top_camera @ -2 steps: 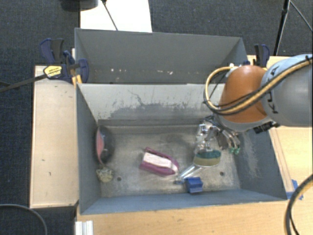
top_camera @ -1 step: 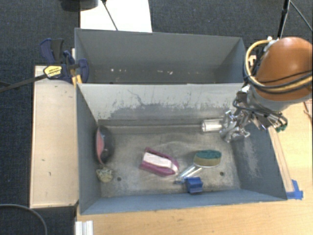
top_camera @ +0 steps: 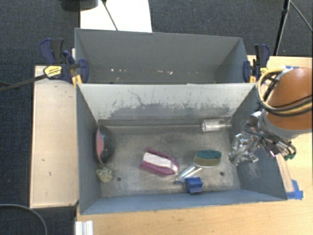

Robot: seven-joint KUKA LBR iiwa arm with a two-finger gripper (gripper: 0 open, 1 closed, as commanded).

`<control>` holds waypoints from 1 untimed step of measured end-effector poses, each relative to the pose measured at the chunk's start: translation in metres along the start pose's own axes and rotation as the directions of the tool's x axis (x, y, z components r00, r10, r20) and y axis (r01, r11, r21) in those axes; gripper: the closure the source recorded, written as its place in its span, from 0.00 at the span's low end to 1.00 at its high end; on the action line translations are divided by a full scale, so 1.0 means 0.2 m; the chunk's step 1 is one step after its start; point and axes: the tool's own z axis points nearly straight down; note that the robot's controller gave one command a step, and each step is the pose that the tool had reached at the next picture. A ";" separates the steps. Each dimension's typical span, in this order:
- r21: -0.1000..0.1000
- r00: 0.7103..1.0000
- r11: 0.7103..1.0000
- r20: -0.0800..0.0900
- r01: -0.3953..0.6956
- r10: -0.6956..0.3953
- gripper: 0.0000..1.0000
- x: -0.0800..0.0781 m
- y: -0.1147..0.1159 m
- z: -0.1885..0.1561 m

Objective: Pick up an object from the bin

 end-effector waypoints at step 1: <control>0.001 1.000 1.000 0.003 0.004 -0.004 0.00 -0.01 0.00 0.00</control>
Offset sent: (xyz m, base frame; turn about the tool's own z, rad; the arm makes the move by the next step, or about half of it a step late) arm 0.0000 0.0000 0.0000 0.0000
